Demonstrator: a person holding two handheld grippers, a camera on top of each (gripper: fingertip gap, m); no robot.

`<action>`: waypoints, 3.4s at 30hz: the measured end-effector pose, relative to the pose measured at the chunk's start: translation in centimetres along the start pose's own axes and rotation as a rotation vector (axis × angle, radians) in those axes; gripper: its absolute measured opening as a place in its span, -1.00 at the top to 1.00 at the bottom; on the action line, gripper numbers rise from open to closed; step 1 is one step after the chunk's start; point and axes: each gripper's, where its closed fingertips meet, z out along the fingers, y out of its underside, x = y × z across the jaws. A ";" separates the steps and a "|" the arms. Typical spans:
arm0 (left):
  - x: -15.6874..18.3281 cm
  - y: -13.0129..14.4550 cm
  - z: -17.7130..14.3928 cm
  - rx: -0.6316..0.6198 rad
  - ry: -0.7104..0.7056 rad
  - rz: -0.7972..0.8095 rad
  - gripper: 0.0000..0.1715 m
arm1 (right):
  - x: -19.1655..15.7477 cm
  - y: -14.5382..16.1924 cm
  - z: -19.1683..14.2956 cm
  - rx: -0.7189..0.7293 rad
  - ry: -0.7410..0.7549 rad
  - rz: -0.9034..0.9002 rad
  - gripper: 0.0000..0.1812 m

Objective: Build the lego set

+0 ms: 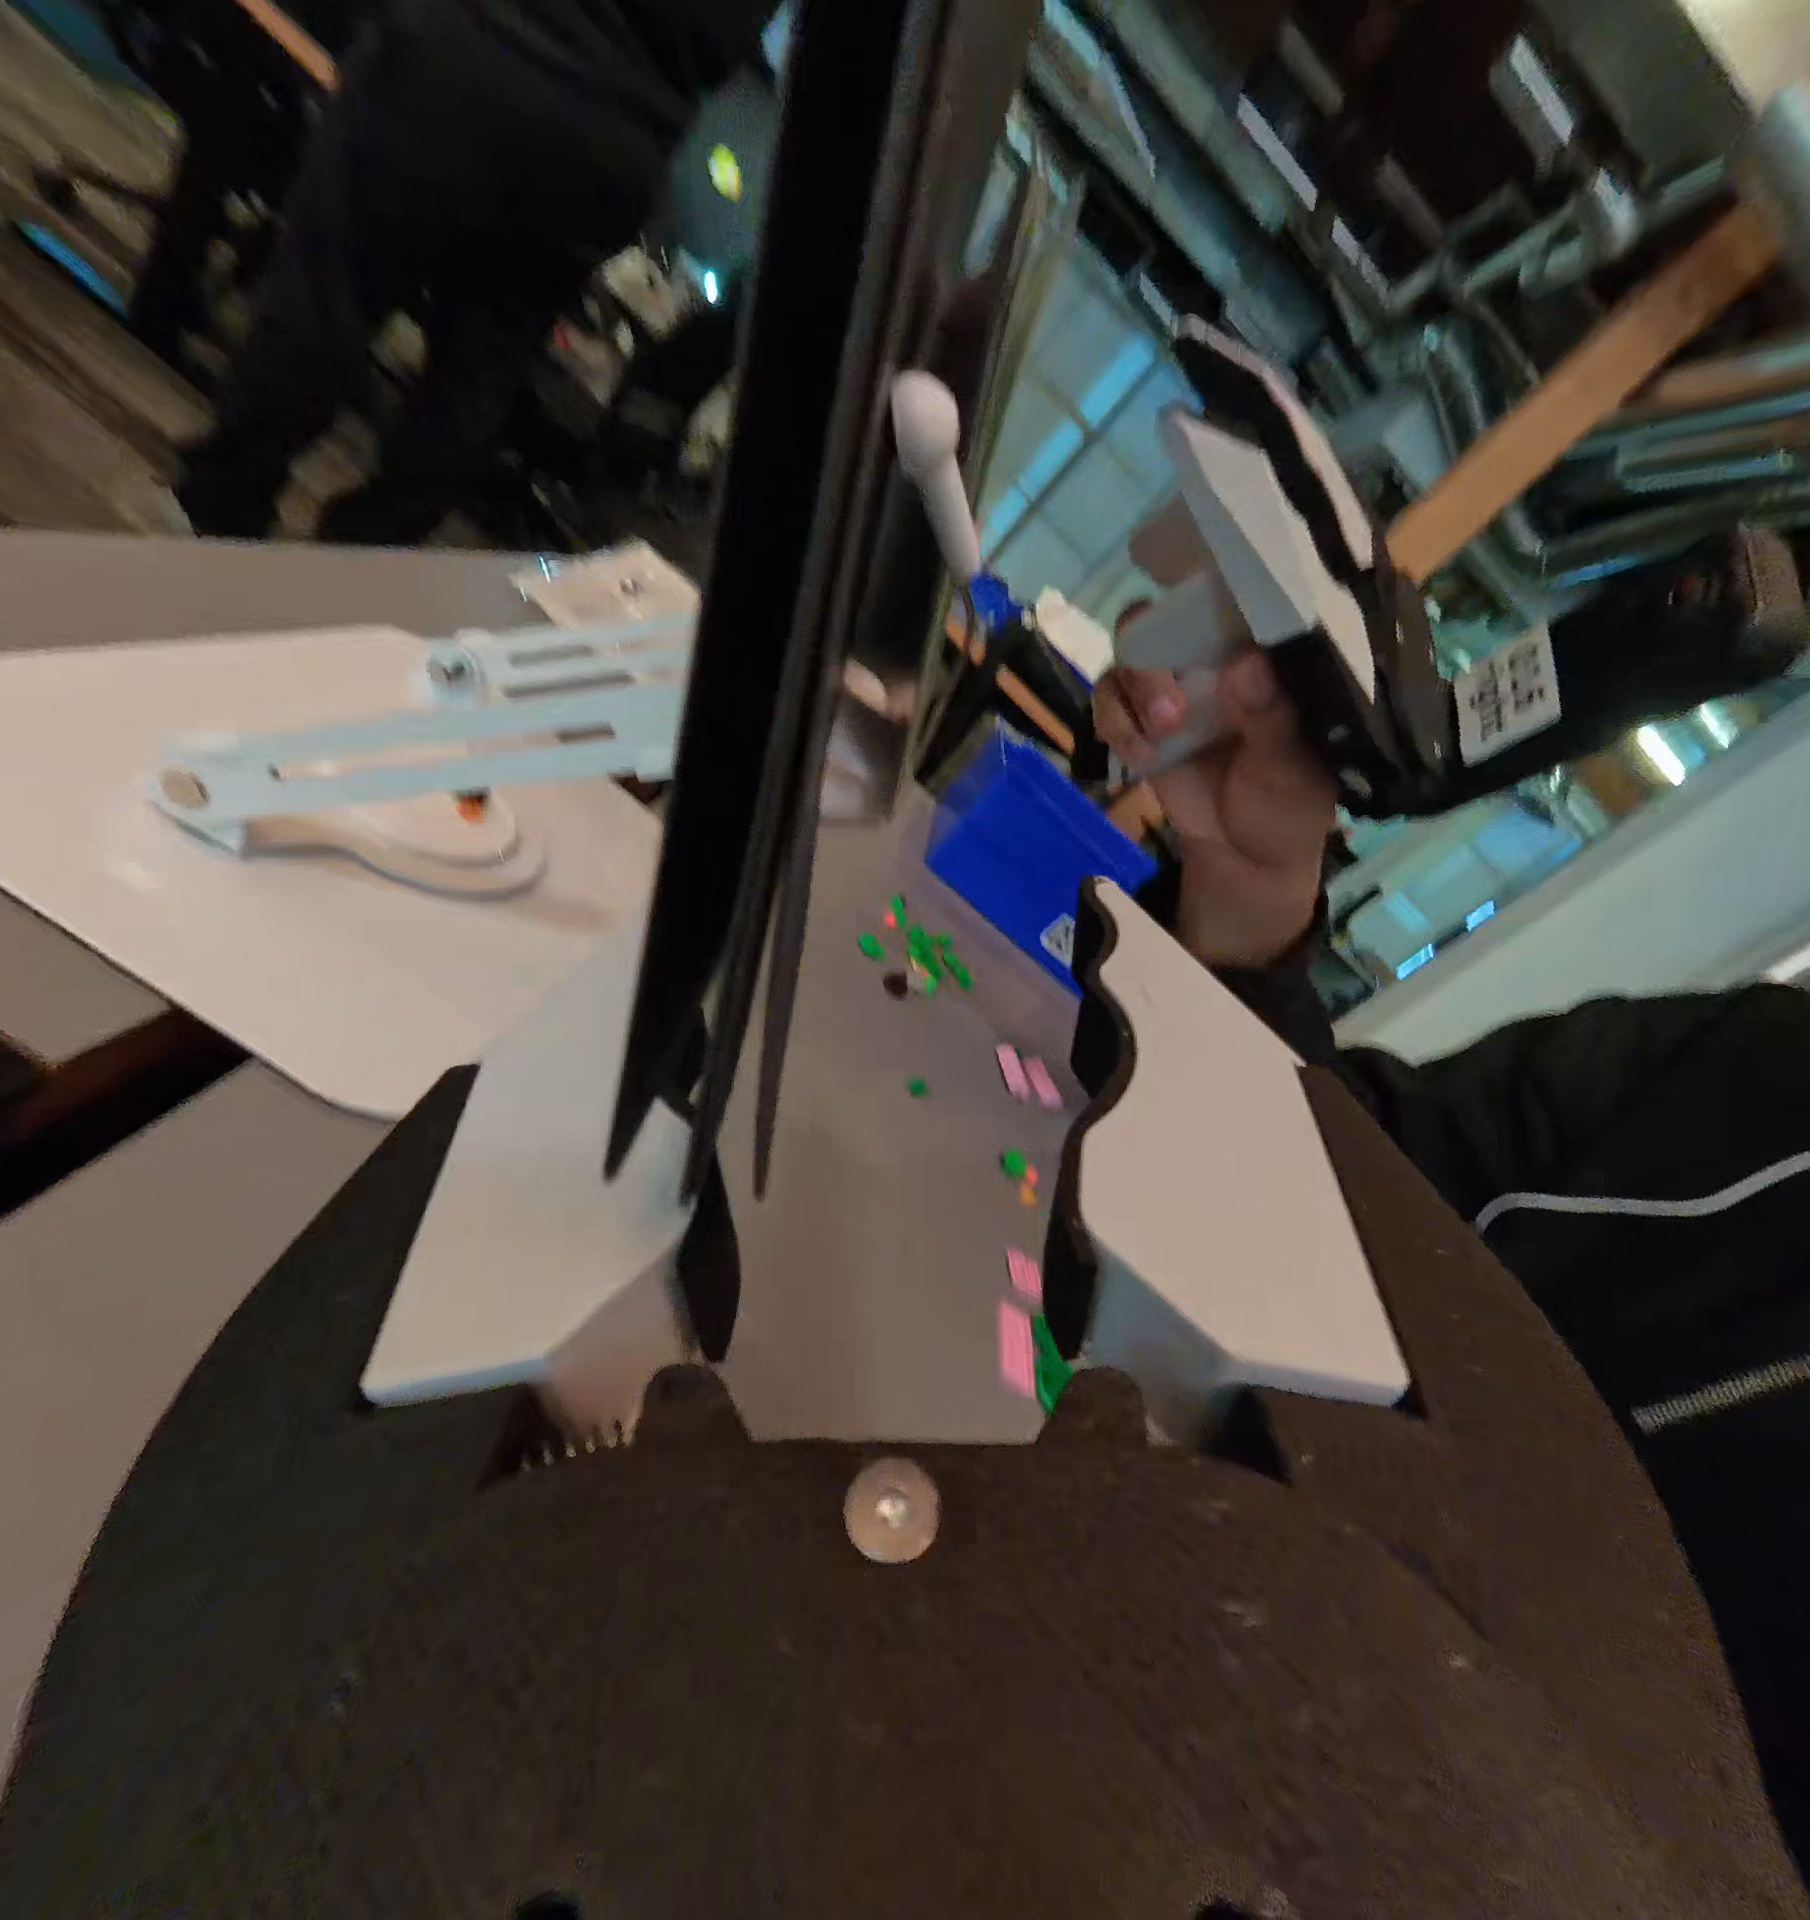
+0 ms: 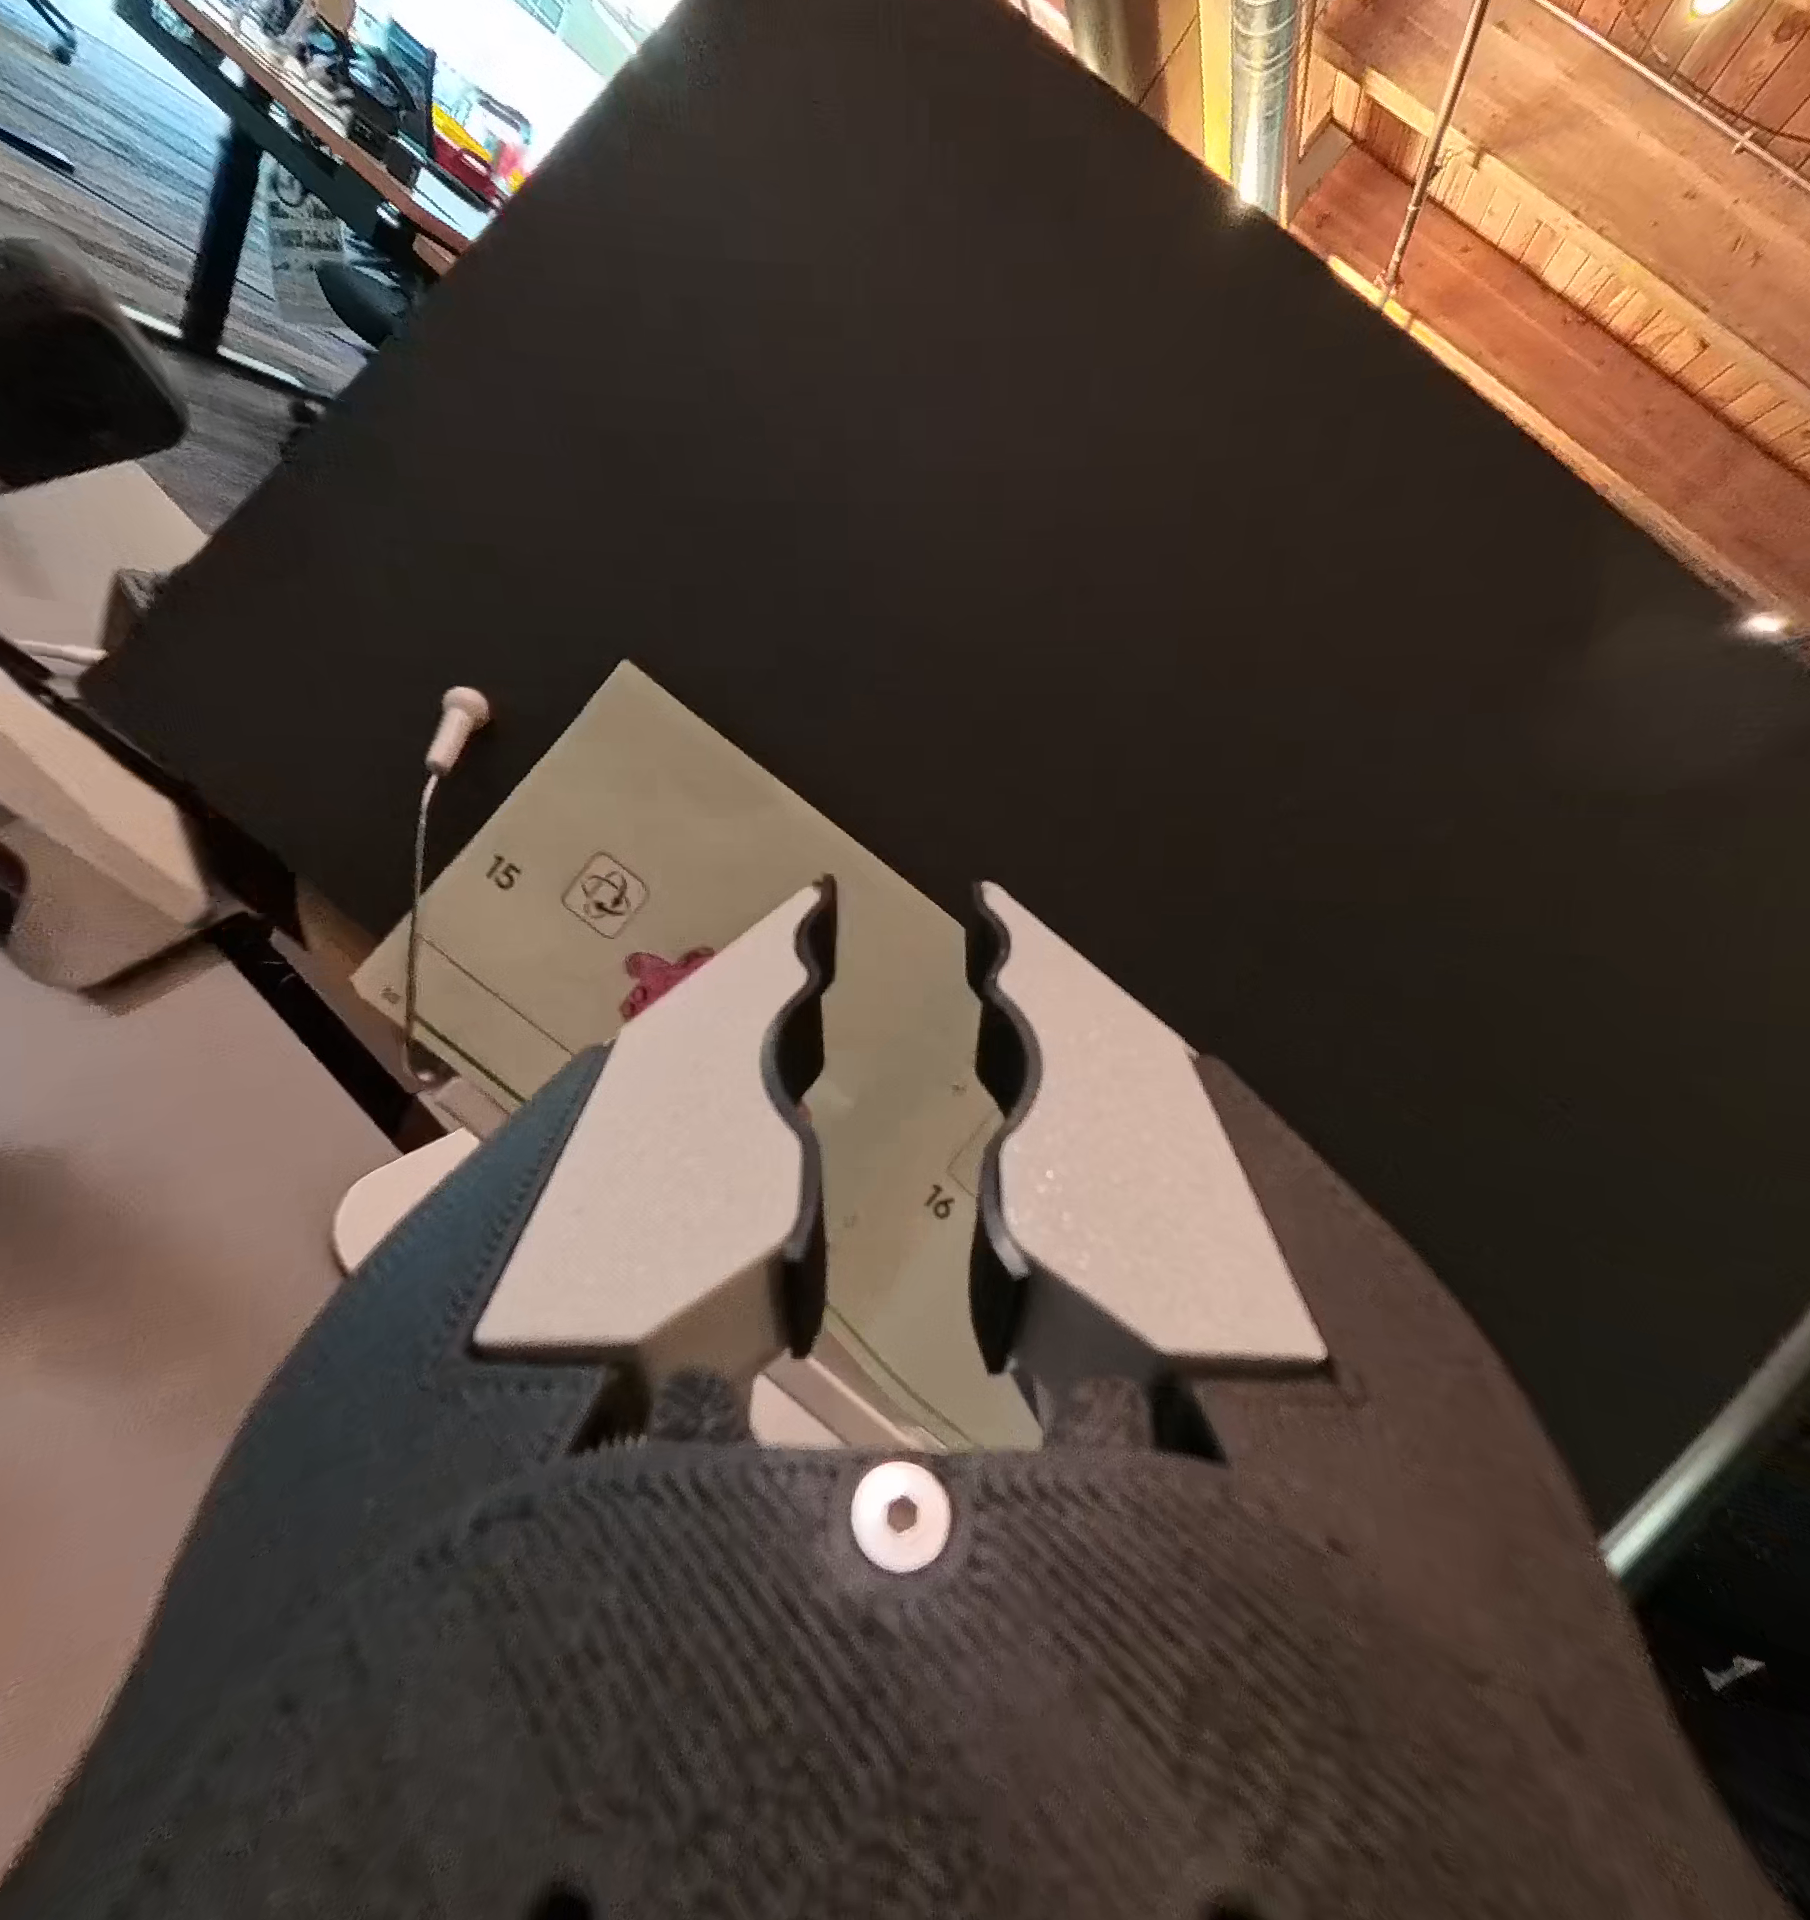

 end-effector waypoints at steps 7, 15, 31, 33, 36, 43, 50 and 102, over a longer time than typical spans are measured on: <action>-2.1 -1.7 -6.5 0.121 -0.143 -0.151 -0.02 | -5.5 0.6 0.4 0.035 -0.330 0.153 0.25; 0.4 -9.8 -9.3 0.446 -0.469 0.186 0.01 | -4.9 4.3 4.6 -0.020 -0.032 -0.019 -0.06; 5.5 -12.7 -6.3 0.554 -0.636 0.535 0.16 | -3.2 4.3 4.3 0.016 0.004 0.042 0.62; 6.0 -12.5 -5.0 0.525 -0.610 0.545 0.18 | -3.3 4.3 4.3 0.009 -0.003 0.028 0.74; 6.0 -11.4 -2.5 0.424 -0.586 0.568 0.20 | -3.6 4.4 4.3 0.009 -0.007 0.000 1.00; 3.6 -7.1 2.1 0.074 -0.621 0.614 0.18 | -2.8 4.7 4.1 -0.048 0.006 0.005 1.00; 3.0 -6.0 4.3 -0.008 -0.706 0.739 0.14 | -0.5 5.1 3.3 -0.074 0.095 -0.057 1.00; 3.9 -7.5 6.6 0.219 -0.760 0.788 -0.15 | 3.3 5.1 1.5 -0.086 0.106 0.000 0.96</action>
